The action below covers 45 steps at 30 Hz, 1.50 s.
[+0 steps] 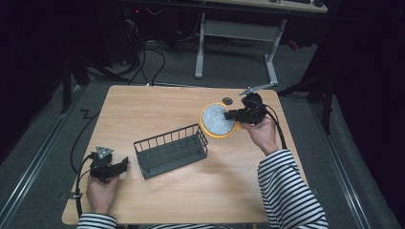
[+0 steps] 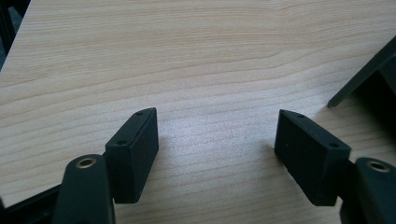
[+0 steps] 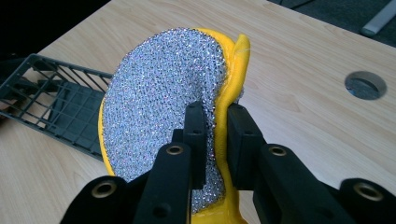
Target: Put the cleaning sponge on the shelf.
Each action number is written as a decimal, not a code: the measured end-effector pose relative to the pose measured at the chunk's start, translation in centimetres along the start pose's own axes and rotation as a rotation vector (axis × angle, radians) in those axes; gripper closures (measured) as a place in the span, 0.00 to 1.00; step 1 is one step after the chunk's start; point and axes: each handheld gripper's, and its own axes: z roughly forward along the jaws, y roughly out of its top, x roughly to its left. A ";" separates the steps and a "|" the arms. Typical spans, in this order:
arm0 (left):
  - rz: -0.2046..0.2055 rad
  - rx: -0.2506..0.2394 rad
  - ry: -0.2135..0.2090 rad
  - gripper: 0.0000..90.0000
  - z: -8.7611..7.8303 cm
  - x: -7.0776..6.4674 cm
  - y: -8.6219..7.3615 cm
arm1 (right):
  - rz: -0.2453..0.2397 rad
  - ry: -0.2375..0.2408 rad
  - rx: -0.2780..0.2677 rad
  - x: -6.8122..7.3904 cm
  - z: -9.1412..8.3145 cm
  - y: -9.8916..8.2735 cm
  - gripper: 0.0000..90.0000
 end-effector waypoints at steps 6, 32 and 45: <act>0.002 0.000 -0.001 0.34 0.0 0.0 0.0 | -0.037 0.030 -0.001 1.3 1.0 1.0 0.89; 0.003 0.000 -0.003 0.34 0.0 0.0 0.0 | -0.118 0.105 0.046 5.6 7.3 3.0 0.89; 0.002 0.000 -0.004 0.34 0.0 0.0 0.0 | -0.143 0.126 0.069 6.6 9.1 2.8 0.88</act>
